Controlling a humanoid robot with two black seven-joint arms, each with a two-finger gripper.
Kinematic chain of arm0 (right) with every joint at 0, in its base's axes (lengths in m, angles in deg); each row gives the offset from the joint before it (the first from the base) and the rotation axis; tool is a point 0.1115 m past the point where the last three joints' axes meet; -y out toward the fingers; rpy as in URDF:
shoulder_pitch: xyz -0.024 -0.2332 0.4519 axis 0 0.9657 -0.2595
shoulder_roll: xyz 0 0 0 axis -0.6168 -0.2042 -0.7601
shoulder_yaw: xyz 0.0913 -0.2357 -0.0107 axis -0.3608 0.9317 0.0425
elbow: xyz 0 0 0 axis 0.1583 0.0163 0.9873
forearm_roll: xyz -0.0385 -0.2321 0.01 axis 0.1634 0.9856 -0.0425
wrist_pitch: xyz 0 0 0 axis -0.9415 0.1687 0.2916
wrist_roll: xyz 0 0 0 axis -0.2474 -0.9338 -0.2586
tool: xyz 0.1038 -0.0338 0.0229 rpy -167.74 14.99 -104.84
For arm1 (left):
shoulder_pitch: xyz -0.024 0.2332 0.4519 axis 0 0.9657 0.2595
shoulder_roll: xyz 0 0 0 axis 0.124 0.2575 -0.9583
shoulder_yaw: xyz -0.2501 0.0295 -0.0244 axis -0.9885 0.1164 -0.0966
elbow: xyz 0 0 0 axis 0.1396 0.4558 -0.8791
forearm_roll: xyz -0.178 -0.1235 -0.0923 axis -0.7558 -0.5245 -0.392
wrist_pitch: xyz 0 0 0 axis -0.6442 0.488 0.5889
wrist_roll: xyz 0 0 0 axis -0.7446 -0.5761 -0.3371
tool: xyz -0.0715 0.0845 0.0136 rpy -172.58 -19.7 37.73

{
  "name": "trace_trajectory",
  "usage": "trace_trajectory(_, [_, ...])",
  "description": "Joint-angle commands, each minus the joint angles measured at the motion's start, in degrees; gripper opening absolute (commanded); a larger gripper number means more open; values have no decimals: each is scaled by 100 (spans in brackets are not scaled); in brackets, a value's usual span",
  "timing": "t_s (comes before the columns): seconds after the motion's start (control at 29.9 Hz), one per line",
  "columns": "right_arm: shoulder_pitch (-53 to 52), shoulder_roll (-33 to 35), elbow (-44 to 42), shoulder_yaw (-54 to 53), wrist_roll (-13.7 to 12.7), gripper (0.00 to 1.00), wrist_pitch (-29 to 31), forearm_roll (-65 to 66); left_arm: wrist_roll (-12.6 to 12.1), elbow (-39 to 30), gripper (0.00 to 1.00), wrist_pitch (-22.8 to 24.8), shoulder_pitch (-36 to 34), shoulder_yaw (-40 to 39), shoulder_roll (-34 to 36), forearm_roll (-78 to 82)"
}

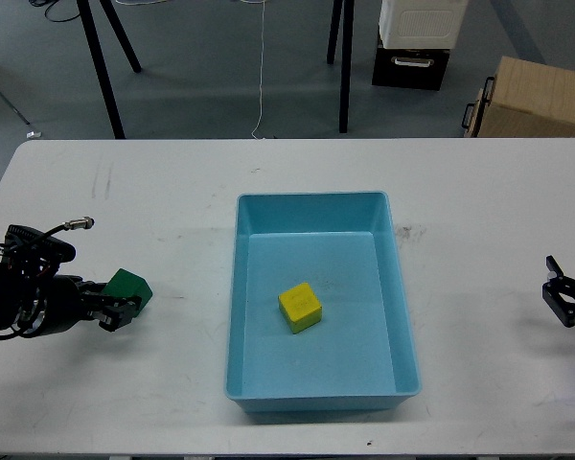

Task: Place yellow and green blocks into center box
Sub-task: 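Close the left gripper around the dark green cube, then lift the green cube and carry it over the tray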

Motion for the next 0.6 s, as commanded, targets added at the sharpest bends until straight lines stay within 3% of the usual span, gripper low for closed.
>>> trace_trajectory(0.0, [1,0,-1,-2,0,100,0,0,17,0,36,3,-5,2,3,99])
trace_trajectory(0.23, [1,0,8,-2,0,100,0,8,69,-18,31,3,-66,-15,47,65])
trace_trajectory(0.3, [1,-9,-1,-2,0,100,0,70,297,-88,31,3,-171,-121,152,-49])
trace_trajectory(0.37, [1,-9,-1,-2,0,100,0,123,744,-80,31,3,-512,-331,406,-478])
trace_trajectory(0.4, [1,-9,-1,-2,0,100,0,123,851,-80,31,3,-680,-419,477,-768])
trace_trajectory(0.57, [1,0,-1,-2,0,100,0,123,974,-272,31,3,-1032,-674,820,-1474])
